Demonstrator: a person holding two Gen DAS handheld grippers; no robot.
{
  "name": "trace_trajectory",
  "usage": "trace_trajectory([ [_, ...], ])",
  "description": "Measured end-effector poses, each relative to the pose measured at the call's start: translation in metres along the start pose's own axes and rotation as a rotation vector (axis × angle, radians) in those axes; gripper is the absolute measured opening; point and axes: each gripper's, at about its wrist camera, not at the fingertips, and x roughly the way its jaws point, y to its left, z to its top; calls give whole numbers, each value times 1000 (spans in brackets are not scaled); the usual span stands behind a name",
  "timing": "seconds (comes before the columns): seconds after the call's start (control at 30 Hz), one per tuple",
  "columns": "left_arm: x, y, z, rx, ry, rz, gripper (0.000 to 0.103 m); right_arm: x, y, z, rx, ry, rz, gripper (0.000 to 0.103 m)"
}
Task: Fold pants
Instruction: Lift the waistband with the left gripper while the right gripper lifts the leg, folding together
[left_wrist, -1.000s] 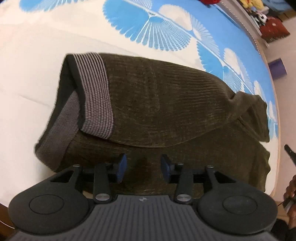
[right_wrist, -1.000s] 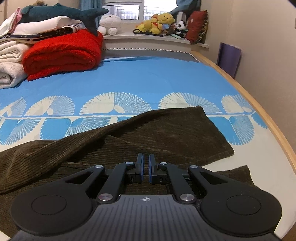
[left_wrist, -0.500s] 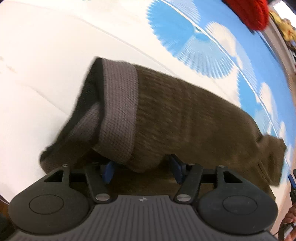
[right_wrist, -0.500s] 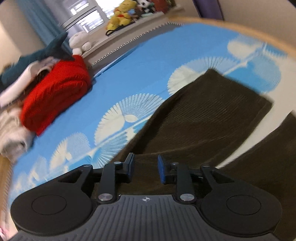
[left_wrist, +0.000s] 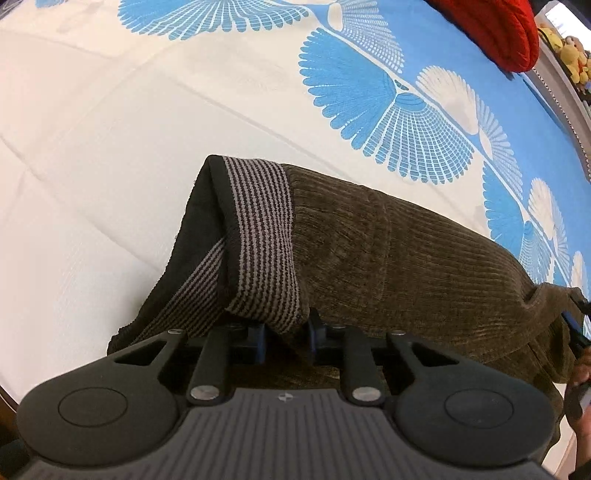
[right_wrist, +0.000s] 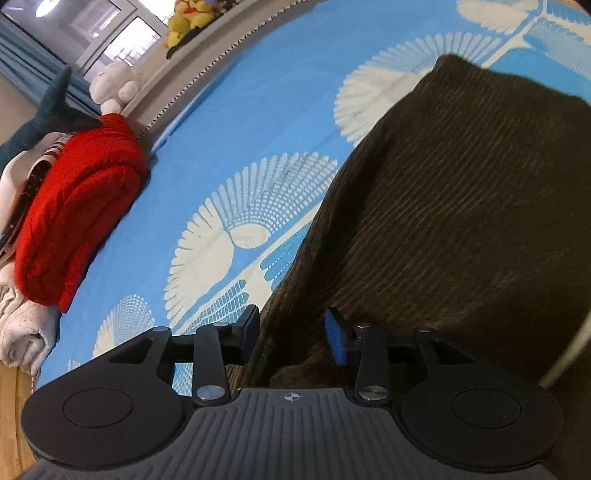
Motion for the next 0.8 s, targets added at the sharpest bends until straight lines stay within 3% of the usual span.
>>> trace_trajectory([
  [0.07,-2,2,1,3,-2,-9,22,7,3,0,11,-1,-7,41],
  [0.17,-8,5,5,12,-22,-24,21,7,11,-1,-26,-14,-25,9],
  [0.27,-16,9,6,7,-41,-43,19,-14,18,1,-26,-58,-27,7],
  [0.47,-36,9,-2,56,-112,-63,16,-102,19,1,-108,-104,-67,6],
  [0.63,-59,29,-17,93,-167,-63,14,-196,-14,-40,-193,-102,-131,0],
  [0.7,-61,38,-24,106,-149,-83,14,-225,-40,-59,-215,-67,-153,0],
  [0.8,-58,43,-34,155,-122,-62,15,-235,-86,-82,-213,131,-157,0],
])
